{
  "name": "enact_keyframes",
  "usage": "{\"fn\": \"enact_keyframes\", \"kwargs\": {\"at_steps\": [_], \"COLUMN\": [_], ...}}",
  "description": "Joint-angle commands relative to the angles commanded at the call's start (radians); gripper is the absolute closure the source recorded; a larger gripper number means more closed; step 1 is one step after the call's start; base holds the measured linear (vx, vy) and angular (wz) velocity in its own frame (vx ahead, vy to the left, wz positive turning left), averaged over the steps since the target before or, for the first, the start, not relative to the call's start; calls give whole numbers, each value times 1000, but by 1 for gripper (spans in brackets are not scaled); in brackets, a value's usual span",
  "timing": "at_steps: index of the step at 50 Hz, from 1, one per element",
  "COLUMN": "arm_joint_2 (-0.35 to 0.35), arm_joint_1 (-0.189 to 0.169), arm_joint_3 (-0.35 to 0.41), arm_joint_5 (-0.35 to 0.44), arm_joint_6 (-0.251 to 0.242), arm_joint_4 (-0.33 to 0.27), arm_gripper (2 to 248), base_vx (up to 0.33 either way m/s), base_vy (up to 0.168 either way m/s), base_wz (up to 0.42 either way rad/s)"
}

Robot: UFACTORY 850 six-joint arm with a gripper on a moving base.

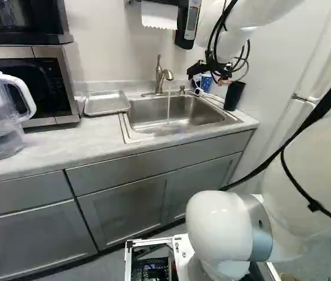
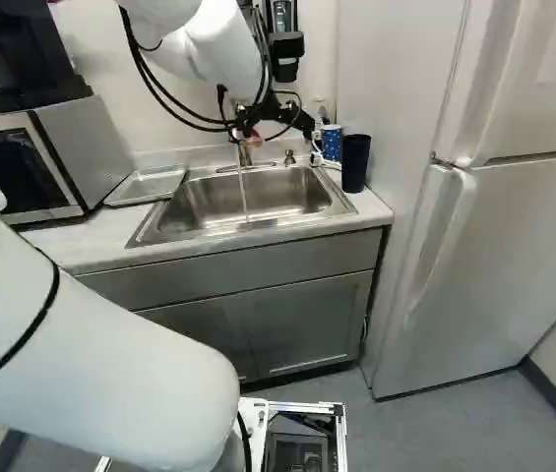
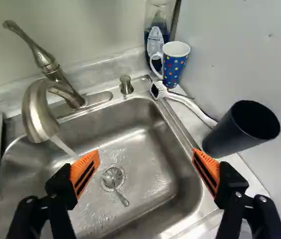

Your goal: Rinse the cup and place it in the tray

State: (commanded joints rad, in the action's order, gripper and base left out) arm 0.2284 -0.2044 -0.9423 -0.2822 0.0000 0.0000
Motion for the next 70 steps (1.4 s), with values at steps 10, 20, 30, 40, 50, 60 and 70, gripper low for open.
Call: {"fn": "enact_keyframes", "kwargs": {"at_steps": [10,20,30,40,50,60,70], "arm_joint_2": [5,9,-1,-16,-32,-48,-64], "arm_joint_1": [-32,-43,-43,-43,-44,-44,-44], "arm_joint_3": [4,9,15,24,33,41,48], "arm_joint_5": [0,6,31,65,99,135,176], "arm_joint_6": [0,0,0,0,0,0,0], "arm_joint_4": [0,15,48,89,132,173,178], "arm_gripper": [3,3,3,3,3,3,3], "base_vx": [0,0,0,0,0,0,0], "base_vy": [0,0,0,0,0,0,0], "base_wz": [0,0,0,0,0,0,0]}}
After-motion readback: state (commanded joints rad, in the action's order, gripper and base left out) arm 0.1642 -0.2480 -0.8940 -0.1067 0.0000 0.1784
